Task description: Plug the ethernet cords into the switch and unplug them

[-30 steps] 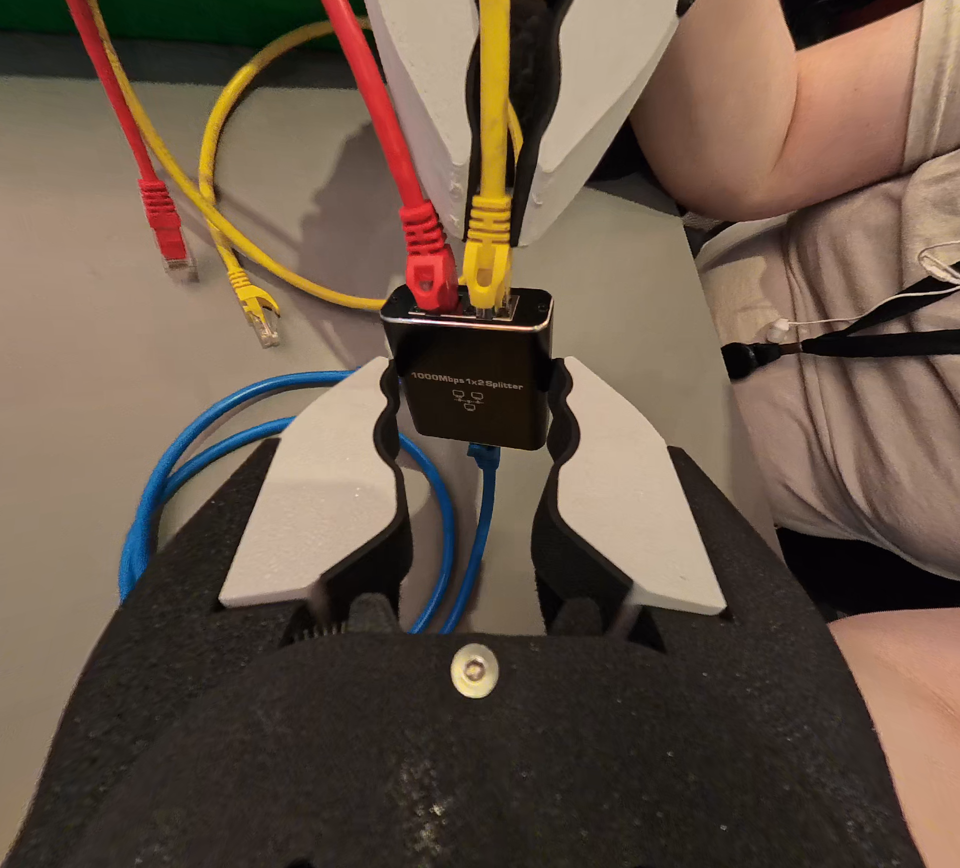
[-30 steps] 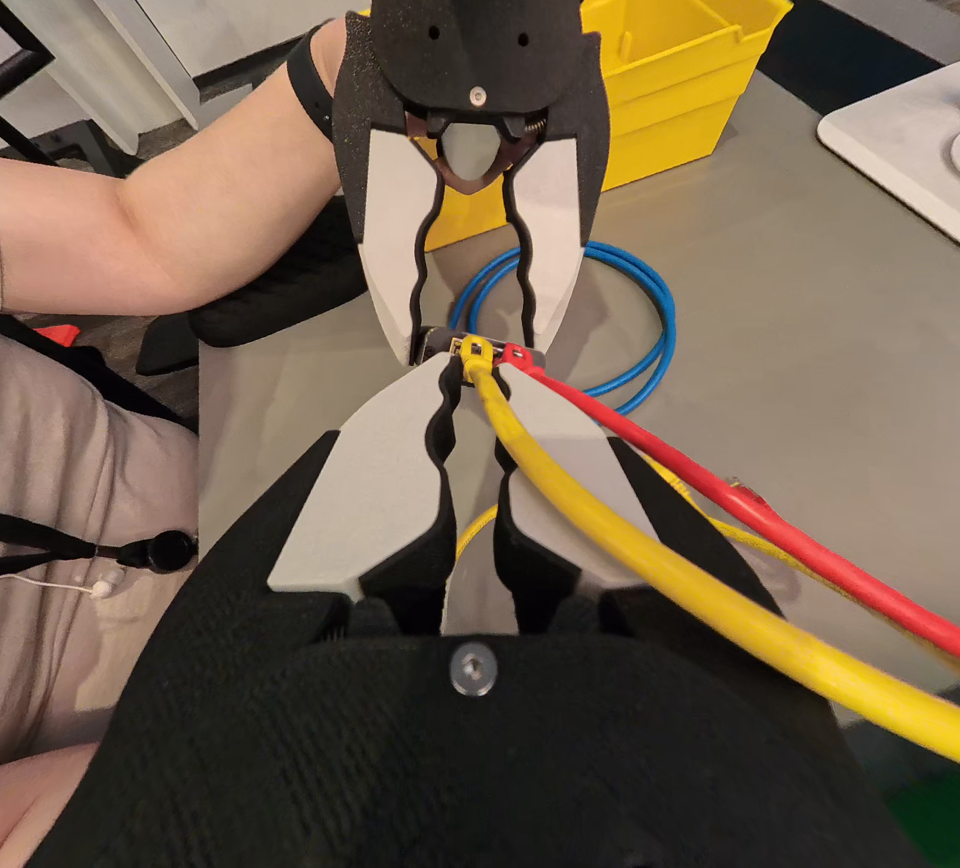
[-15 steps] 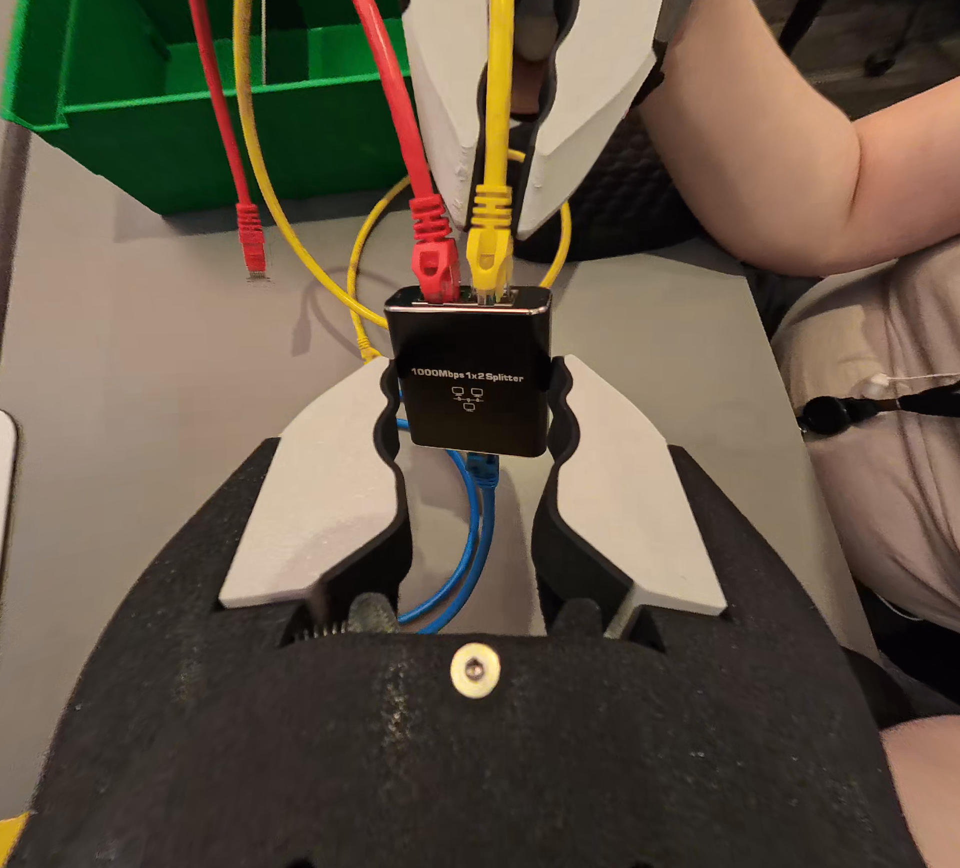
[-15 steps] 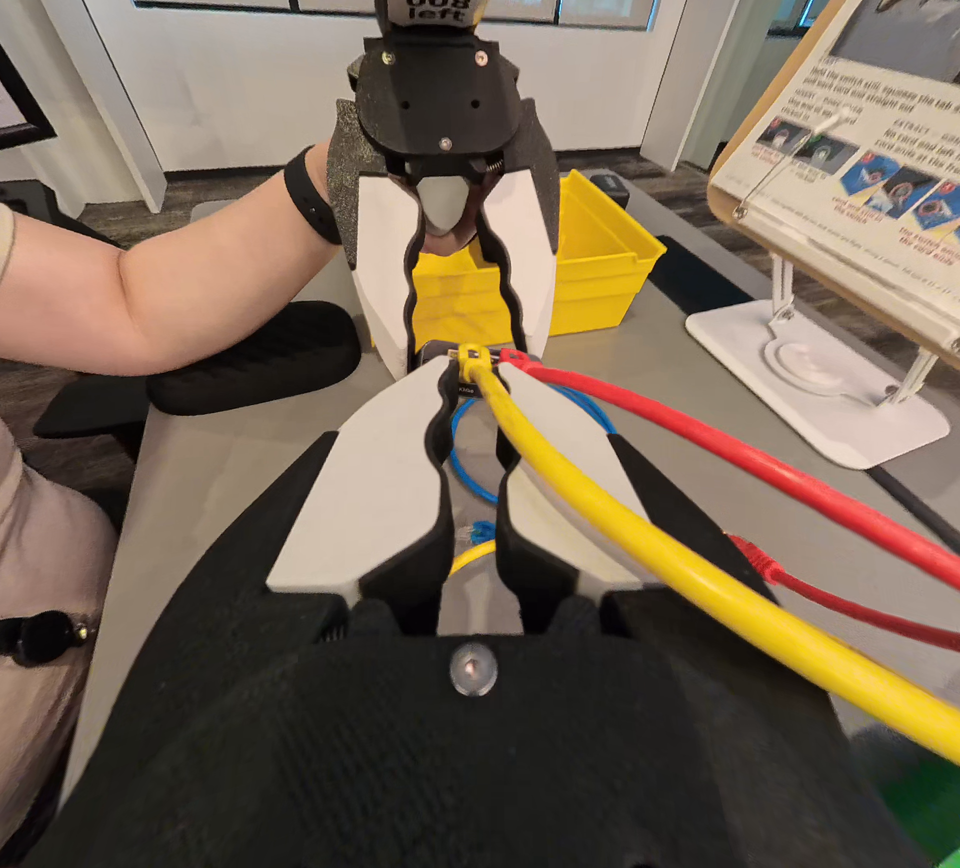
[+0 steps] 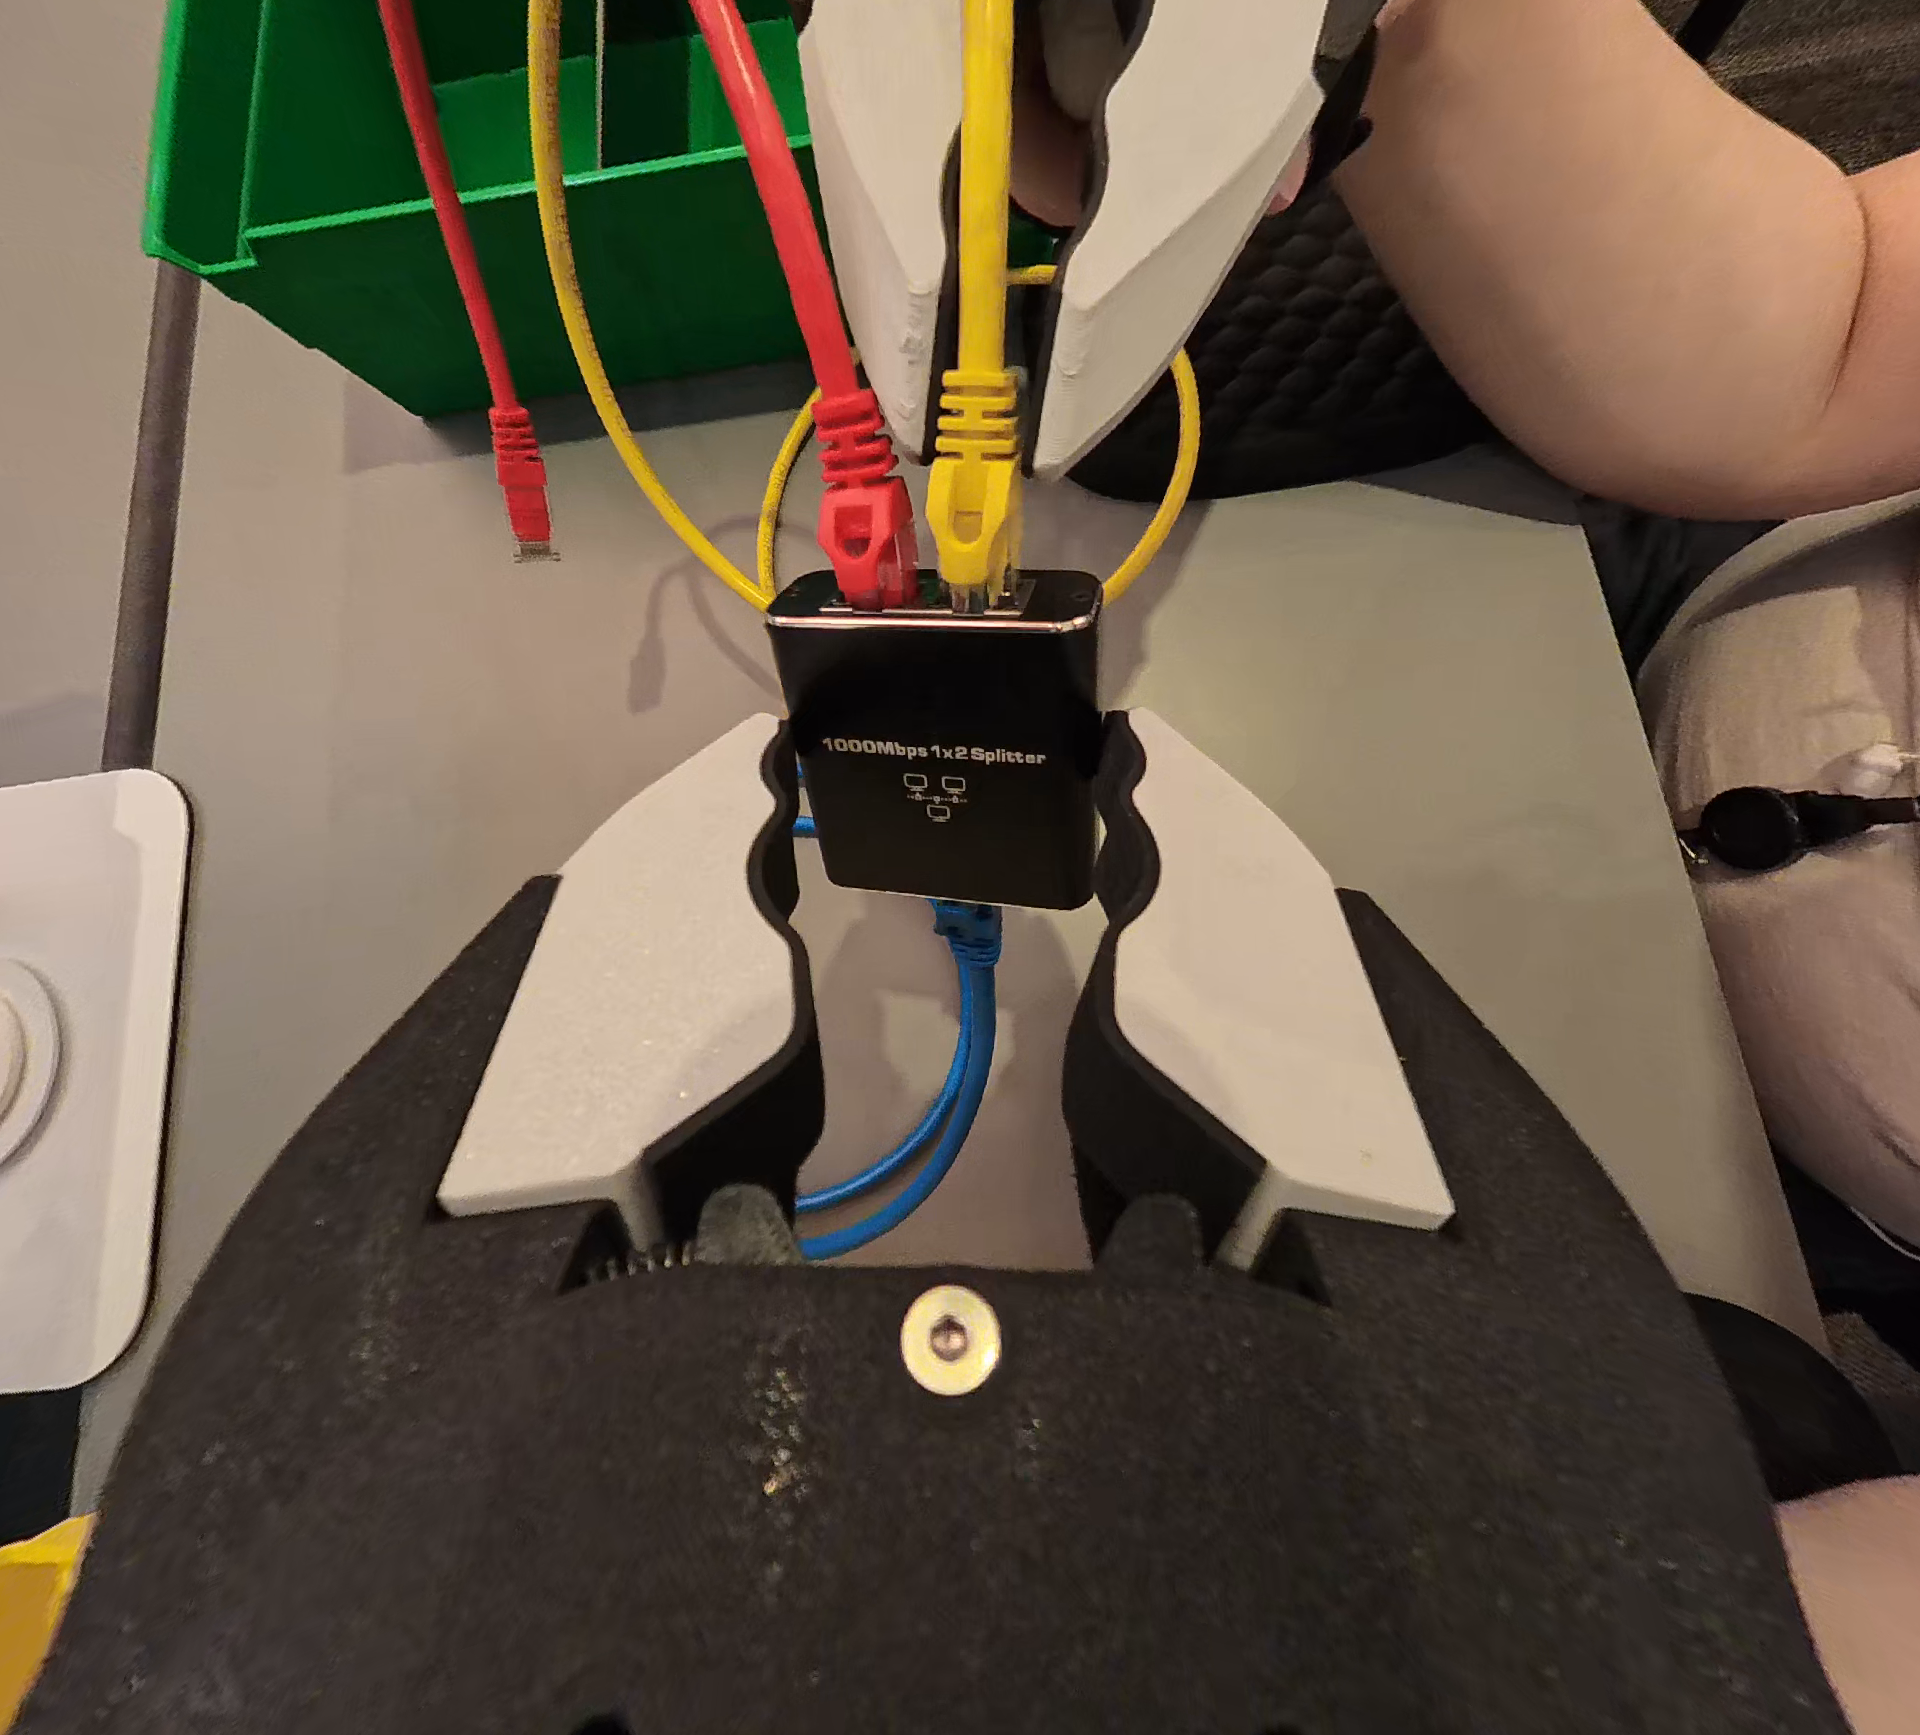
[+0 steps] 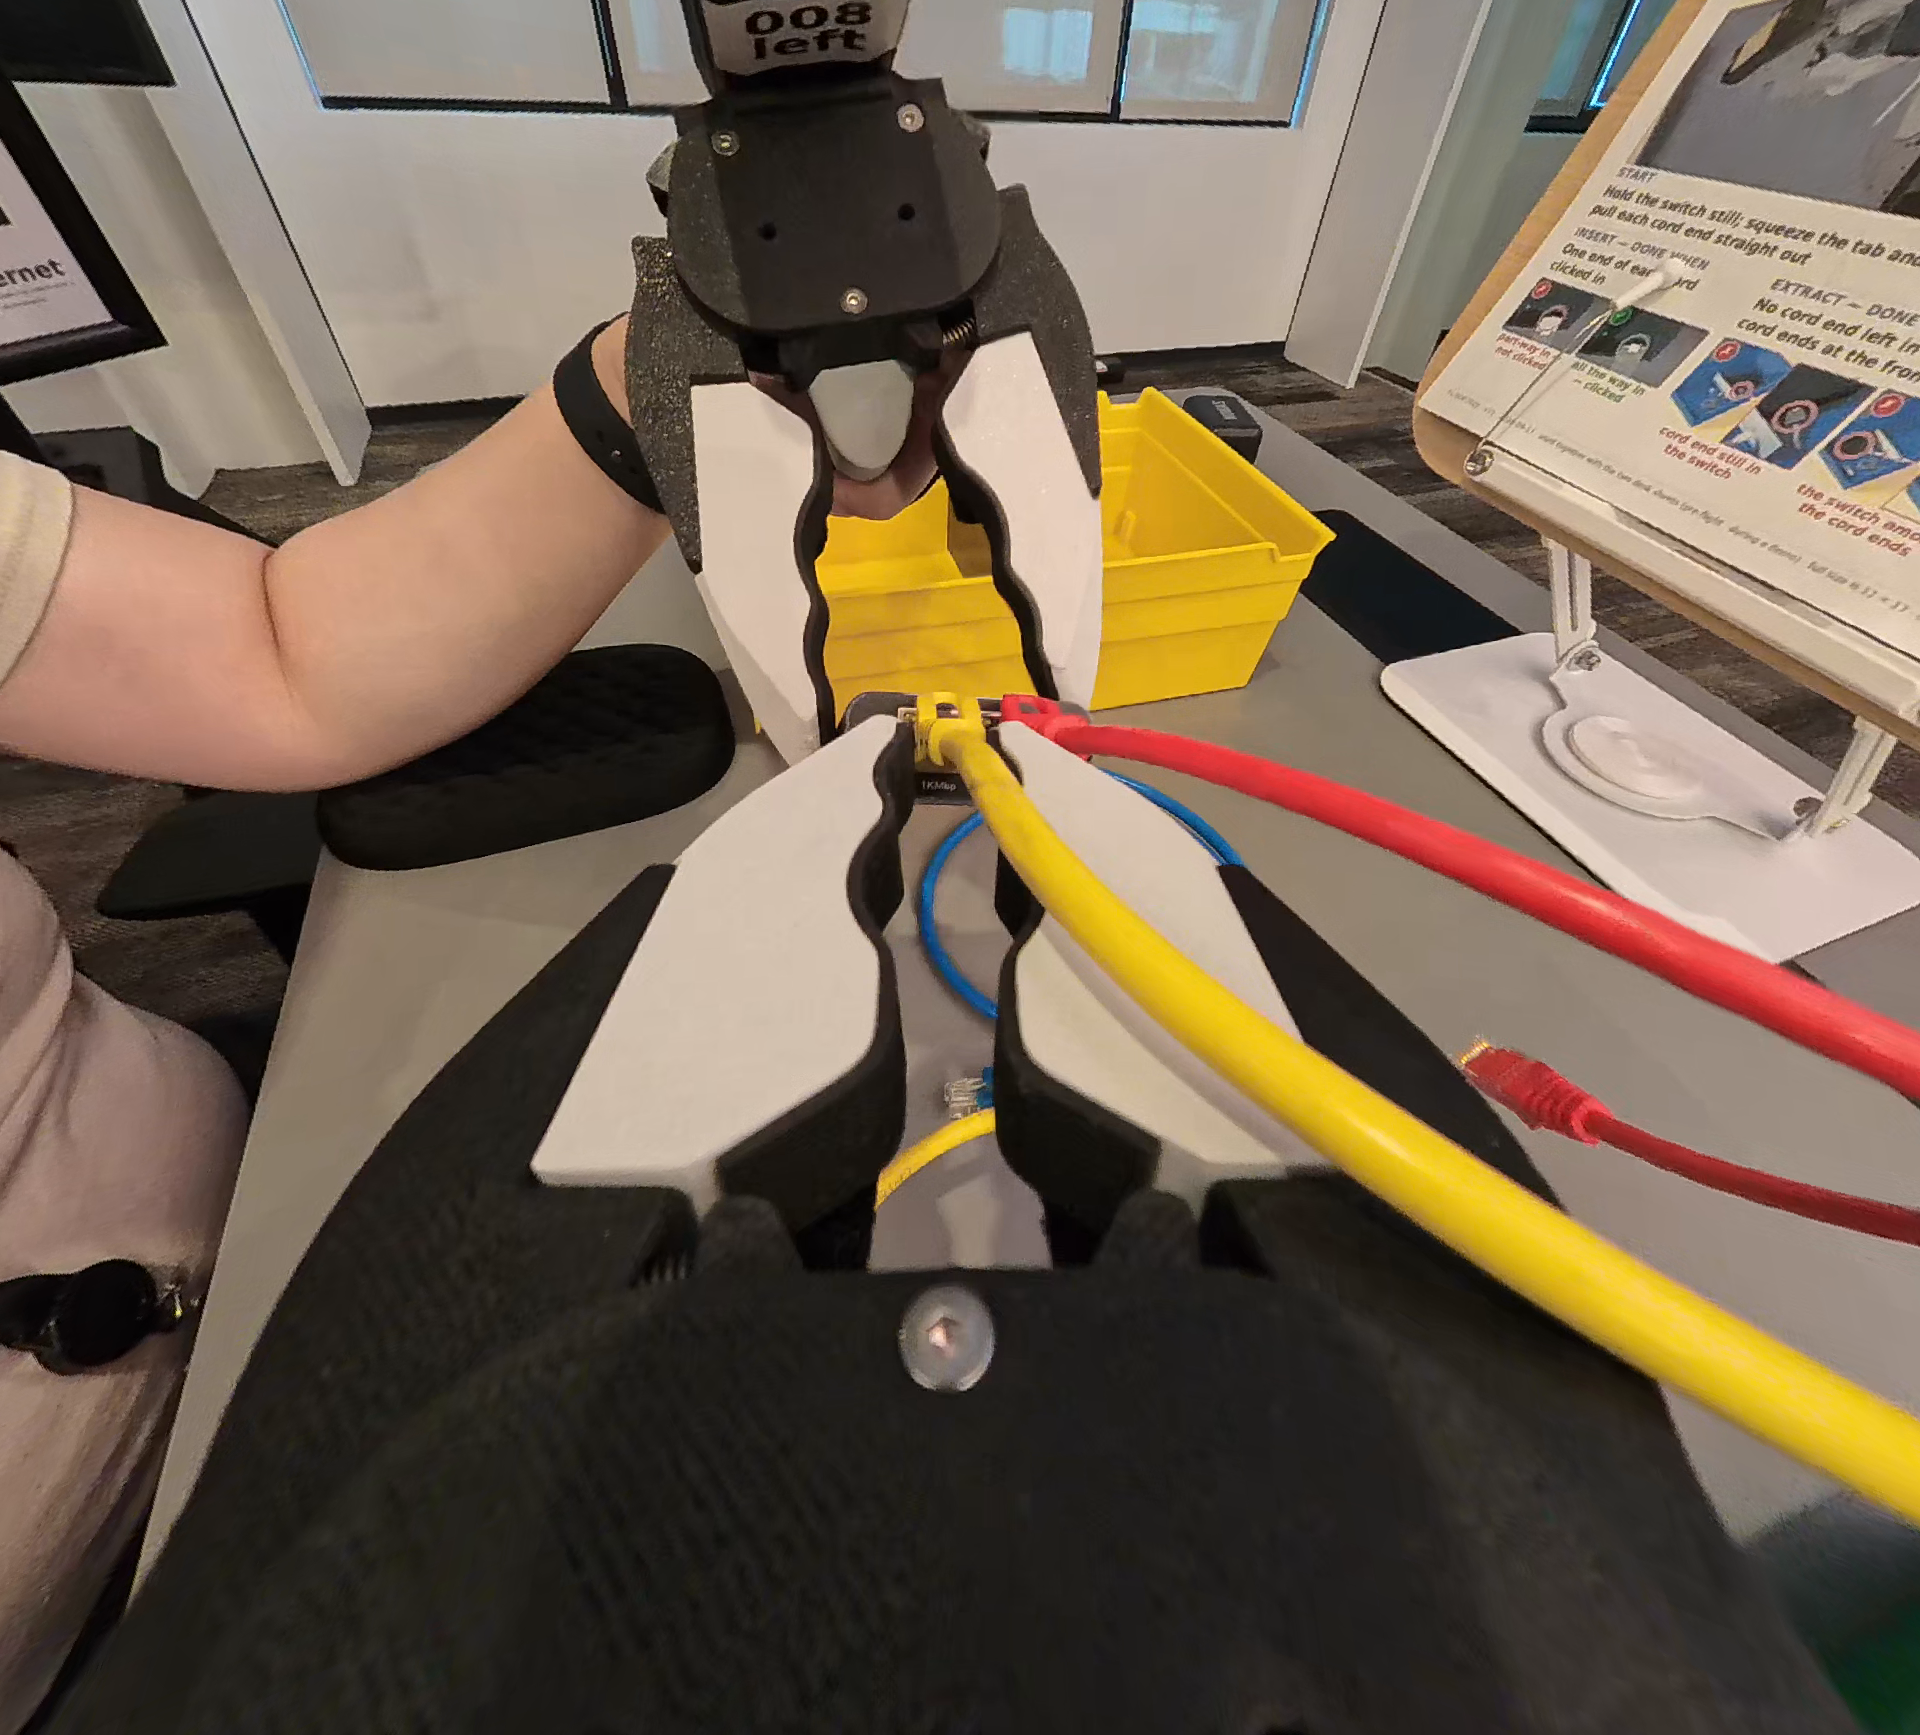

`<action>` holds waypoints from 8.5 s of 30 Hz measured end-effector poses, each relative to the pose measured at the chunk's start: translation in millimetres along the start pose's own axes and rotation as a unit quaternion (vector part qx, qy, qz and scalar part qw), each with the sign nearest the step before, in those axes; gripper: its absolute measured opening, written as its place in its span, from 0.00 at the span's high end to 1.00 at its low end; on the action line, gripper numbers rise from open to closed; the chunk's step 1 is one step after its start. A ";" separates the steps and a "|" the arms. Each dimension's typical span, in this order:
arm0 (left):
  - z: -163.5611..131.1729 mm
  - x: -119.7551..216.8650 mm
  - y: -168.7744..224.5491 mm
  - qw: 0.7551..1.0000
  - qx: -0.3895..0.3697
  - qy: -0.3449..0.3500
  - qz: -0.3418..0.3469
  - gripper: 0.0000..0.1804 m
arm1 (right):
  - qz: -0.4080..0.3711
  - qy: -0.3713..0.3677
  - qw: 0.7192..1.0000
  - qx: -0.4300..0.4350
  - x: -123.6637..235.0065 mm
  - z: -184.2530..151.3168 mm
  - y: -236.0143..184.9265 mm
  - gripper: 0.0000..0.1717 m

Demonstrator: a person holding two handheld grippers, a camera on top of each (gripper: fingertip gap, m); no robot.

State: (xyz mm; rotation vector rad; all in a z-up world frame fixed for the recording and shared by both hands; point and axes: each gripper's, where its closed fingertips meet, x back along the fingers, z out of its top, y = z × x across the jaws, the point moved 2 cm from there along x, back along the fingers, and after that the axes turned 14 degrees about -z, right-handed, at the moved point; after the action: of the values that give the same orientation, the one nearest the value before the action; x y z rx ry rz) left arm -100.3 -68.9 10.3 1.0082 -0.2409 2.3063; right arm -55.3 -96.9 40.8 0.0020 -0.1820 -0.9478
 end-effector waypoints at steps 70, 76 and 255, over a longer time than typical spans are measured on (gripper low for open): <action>3.5 2.8 -74.0 0.845 -0.172 -0.205 0.462 0.64 | -0.108 -0.010 0.928 -0.358 -42.0 -13.9 55.9 0.86; -3.2 -2.8 -77.9 0.822 -0.207 -0.218 0.484 0.67 | -0.102 -0.026 0.933 -0.344 -45.2 -24.9 51.6 0.85; 30.2 28.8 -53.7 0.783 -0.282 -0.087 0.547 0.87 | -0.145 0.061 0.986 -0.055 -9.1 20.9 24.6 0.93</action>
State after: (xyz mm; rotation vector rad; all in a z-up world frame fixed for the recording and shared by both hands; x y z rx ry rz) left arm -65.3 -24.4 48.1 0.8243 -1.9035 2.7226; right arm -43.8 -73.5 61.9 -0.0146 -0.0148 -1.2433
